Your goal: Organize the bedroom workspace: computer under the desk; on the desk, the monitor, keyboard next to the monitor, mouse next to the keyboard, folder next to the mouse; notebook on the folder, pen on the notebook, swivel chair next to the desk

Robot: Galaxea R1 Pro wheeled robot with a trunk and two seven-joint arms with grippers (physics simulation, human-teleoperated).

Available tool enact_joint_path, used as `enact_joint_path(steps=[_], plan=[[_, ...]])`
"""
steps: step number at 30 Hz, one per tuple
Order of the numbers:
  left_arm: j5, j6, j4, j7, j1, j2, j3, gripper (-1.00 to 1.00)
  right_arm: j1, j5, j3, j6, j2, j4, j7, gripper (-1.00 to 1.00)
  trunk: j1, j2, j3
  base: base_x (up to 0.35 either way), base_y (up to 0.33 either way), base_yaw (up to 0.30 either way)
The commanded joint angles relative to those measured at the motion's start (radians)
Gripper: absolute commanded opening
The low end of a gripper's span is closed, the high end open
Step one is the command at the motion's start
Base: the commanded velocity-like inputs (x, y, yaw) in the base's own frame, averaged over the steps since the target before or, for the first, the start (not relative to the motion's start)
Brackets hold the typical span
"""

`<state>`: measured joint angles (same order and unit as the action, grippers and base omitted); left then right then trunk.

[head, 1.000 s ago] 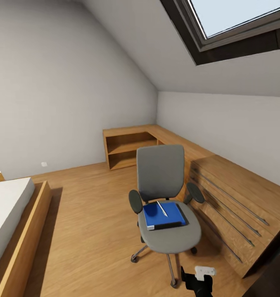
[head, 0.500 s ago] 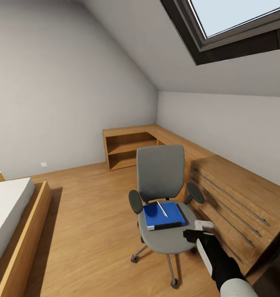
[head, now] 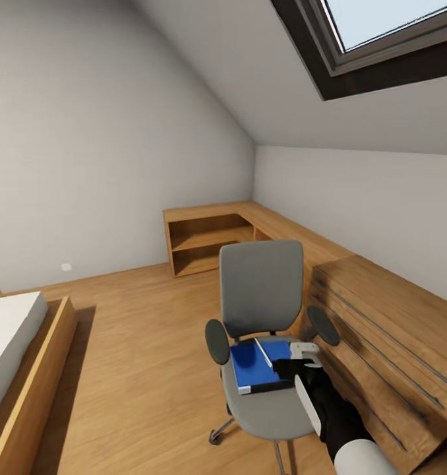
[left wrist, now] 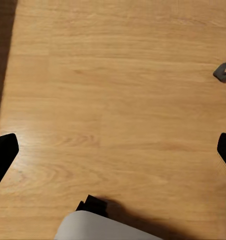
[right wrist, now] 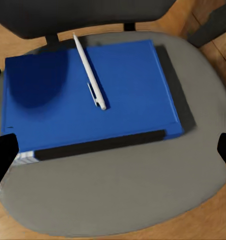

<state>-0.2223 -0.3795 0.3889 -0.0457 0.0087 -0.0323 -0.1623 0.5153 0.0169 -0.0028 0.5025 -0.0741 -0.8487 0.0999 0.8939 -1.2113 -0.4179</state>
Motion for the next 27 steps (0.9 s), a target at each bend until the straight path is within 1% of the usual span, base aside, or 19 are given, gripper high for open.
enact_joint_path(steps=[1, 8, 15, 20, 24, 26, 27], plan=[[-0.005, -0.001, 0.002, -0.002, 0.0, 0.0, 0.001, 1.0, 0.0, 0.0, -0.002, -0.004, -0.001, -0.001, 0.002, 1.0, 0.001, 0.0, -0.002, 0.333, 0.0, 0.13], [-0.006, -0.001, 0.002, -0.002, 0.0, 0.0, 0.001, 1.0, 0.0, -0.002, -0.007, -0.02, 0.004, 0.006, -0.001, 1.0, 0.001, 0.0, -0.009, 0.298, 0.0, 0.155], [-0.005, -0.001, 0.002, -0.002, 0.0, -0.001, 0.001, 1.0, -0.001, 0.002, -0.007, -0.032, 0.008, 0.017, -0.003, 1.0, 0.001, 0.0, -0.01, 0.229, 0.0, 0.025], [-0.005, -0.001, 0.002, -0.002, 0.0, -0.001, 0.001, 1.0, -0.001, 0.004, -0.006, -0.04, 0.024, 0.027, -0.003, 1.0, 0.001, 0.0, -0.01, 0.077, 0.0, 0.001], [-0.005, -0.001, 0.002, -0.002, 0.0, -0.001, 0.001, 1.0, 0.0, 0.005, -0.001, -0.04, 0.03, 0.049, -0.004, 1.0, 0.001, 0.0, -0.01, 0.114, 0.0, 0.0], [-0.005, -0.001, 0.002, -0.002, 0.0, 0.0, 0.001, 1.0, 0.0, 0.01, 0.004, -0.039, 0.031, 0.057, -0.005, 1.0, 0.001, 0.0, -0.01, 0.159, 0.0, 0.0], [-0.005, -0.001, 0.002, -0.002, 0.0, -0.001, 0.001, 1.0, 0.0, 0.026, 0.018, -0.039, 0.032, 0.061, -0.007, 1.0, 0.001, 0.0, -0.01, 0.075, 0.0, 0.0]])
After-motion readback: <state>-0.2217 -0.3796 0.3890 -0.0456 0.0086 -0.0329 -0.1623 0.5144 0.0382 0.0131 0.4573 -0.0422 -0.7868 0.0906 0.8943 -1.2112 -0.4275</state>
